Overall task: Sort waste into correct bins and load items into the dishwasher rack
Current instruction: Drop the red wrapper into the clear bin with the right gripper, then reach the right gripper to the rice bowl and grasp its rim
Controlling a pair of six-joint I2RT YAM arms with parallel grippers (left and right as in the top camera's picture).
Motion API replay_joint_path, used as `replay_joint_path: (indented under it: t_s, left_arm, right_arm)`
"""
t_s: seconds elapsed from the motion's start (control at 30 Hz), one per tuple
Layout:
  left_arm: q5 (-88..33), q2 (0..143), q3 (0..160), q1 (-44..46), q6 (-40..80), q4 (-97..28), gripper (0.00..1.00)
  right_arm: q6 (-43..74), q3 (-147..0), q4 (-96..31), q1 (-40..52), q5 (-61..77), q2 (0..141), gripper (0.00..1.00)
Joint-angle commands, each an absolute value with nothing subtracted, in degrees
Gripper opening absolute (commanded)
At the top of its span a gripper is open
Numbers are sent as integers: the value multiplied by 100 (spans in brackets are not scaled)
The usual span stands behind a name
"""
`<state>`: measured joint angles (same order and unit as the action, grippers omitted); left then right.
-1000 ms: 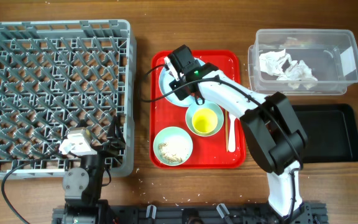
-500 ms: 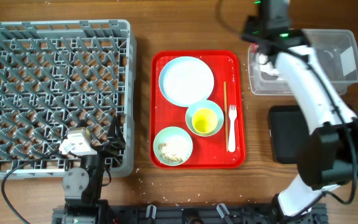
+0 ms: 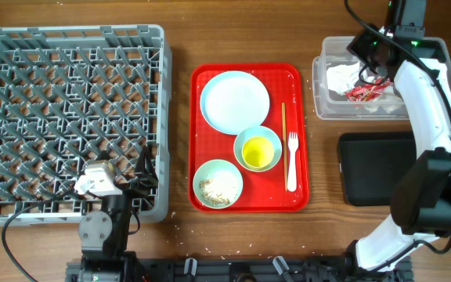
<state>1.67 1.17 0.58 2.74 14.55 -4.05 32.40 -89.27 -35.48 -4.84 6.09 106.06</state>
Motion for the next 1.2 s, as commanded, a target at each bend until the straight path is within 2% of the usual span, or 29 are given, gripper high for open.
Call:
replay_joint_path:
  t_s: [0.0,0.1,0.2,0.27,0.37,0.4,0.43,0.53,0.7,0.77,0.83,0.87,0.9,1.0,1.03,1.07,1.17]
  left_arm:
    - [204,93,34,301,1527,-403,100]
    - [204,93,32,301,1525,-403,100]
    - [204,91,34,301,1527,-403,100]
    - [204,93,32,301,1527,-403,100]
    - [204,91,34,301,1525,-403,100]
    - [204,93,32,301,1527,-401,100]
    - [204,93,34,301,1527,-403,100]
    - [204,93,34,301,1525,-403,100]
    - [204,93,34,301,1527,-401,100]
    - [204,93,32,301,1527,-403,100]
    - [204,91,34,301,1525,-403,100]
    - [204,93,32,301,1525,-403,100]
    - [204,93,34,301,1525,-403,100]
    - [204,93,34,301,1527,-403,100]
    - [204,93,34,301,1527,-403,100]
    - [204,93,34,301,1525,-403,100]
    - [204,93,34,301,1525,-401,100]
  right_arm:
    - [2331,-8882,-3511,-113,1387,10381,46]
    - [1594,-8879,-3675,515,1452,10149,49]
    - [1199,-8879,-3688,1525,1938,10147,51]
    - [985,-8879,-3562,2257,1619,10169,59]
    - [982,-8879,-3500,3024,908,10217,84]
    - [987,-8879,-3500,3288,607,10230,89]
    - [987,-8879,-3496,3413,534,10232,100]
    - [1424,-8879,-3489,3638,607,10235,100]
    - [3000,-8879,-3483,3642,602,10235,99]
    - [3039,-8879,-3452,3642,600,10235,99]
    - [3245,-8879,-3439,3642,617,10232,96]
    - [3297,-8879,-3409,3642,915,10232,85]
    - [3260,-8879,-3385,3642,1114,10232,78]
    - [2845,-8882,-3352,3636,1363,10230,38]
    - [2853,-8882,-3350,3636,1365,10230,20]
    - [2877,-8882,-3350,3636,1367,10219,16]
    - [2995,-8882,-3352,3612,1363,10149,18]
